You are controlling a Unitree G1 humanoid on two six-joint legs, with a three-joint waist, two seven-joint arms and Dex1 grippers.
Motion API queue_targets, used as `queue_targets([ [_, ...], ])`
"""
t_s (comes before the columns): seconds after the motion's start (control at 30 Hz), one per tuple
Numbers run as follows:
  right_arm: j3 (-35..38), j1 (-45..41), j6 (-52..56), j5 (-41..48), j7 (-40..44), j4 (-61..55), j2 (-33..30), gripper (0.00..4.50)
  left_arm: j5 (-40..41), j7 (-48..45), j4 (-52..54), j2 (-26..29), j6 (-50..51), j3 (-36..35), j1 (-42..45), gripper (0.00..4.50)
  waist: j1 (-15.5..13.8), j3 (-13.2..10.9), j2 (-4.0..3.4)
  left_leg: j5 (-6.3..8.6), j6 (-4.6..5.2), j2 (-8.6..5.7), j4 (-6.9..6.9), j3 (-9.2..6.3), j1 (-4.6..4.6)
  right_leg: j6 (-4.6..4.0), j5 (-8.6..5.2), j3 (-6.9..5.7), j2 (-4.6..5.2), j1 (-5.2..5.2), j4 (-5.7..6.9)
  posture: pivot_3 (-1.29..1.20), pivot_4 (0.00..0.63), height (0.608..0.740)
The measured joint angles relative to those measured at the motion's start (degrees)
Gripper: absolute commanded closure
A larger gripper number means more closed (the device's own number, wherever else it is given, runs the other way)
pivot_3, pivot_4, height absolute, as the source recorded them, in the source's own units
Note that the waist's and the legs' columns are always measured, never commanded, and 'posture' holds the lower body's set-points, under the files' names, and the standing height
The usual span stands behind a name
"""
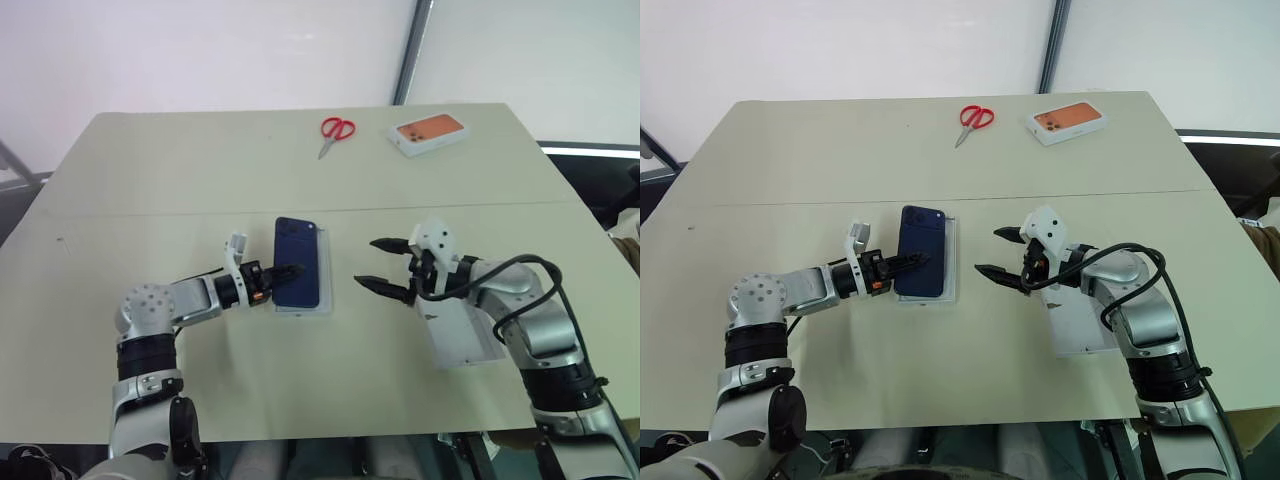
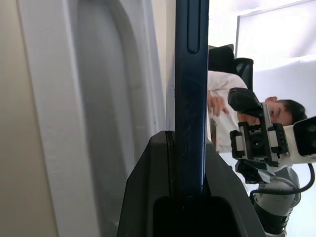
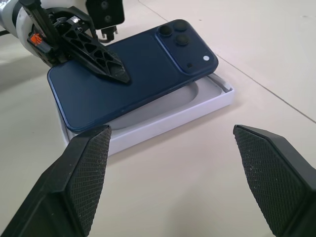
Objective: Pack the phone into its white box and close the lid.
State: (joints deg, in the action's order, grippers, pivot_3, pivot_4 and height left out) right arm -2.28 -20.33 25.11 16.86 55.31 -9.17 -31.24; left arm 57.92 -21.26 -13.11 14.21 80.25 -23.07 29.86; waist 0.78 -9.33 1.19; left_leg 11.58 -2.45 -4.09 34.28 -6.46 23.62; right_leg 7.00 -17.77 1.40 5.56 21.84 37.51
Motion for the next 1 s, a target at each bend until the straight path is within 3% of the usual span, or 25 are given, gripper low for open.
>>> queue_targets([
  [0.03,-0.21,0.0,-0.38,-0.28,-0.14,0.14,-0.11,0.37,-0.24,0.0,-0.36,0.16,-0.13,0.06,0.0,4.5,0.01,0.0,0.0,0.0,0.0,0.0,0.0,0.0,0.0,0.0,0.0,0.0,0.0,0.0,0.0,0.0,0.15,0.74],
  [0.27,-3.19,0.01,-1.68,-1.25,-1.77,0.6,0.91,0.31,0.13,-1.08,-0.09,-0.9,0.33,1.32,1.78,1.27,-0.05,0.0,0.0,0.0,0.0,0.0,0.06,-0.01,0.0,0.0,0.0,-0.01,0.0,-0.05,0.0,0.0,0.15,0.74],
  [1.0,-5.28,-1.58,-2.47,-1.97,-3.27,3.74,2.12,0.31,0.13,-0.68,7.61,4.35,6.13,1.91,2.34,1.27,0.04,0.0,0.0,0.0,0.0,0.0,0.02,-0.02,0.0,0.0,0.0,0.0,-0.01,-0.01,0.0,0.0,0.15,0.74],
])
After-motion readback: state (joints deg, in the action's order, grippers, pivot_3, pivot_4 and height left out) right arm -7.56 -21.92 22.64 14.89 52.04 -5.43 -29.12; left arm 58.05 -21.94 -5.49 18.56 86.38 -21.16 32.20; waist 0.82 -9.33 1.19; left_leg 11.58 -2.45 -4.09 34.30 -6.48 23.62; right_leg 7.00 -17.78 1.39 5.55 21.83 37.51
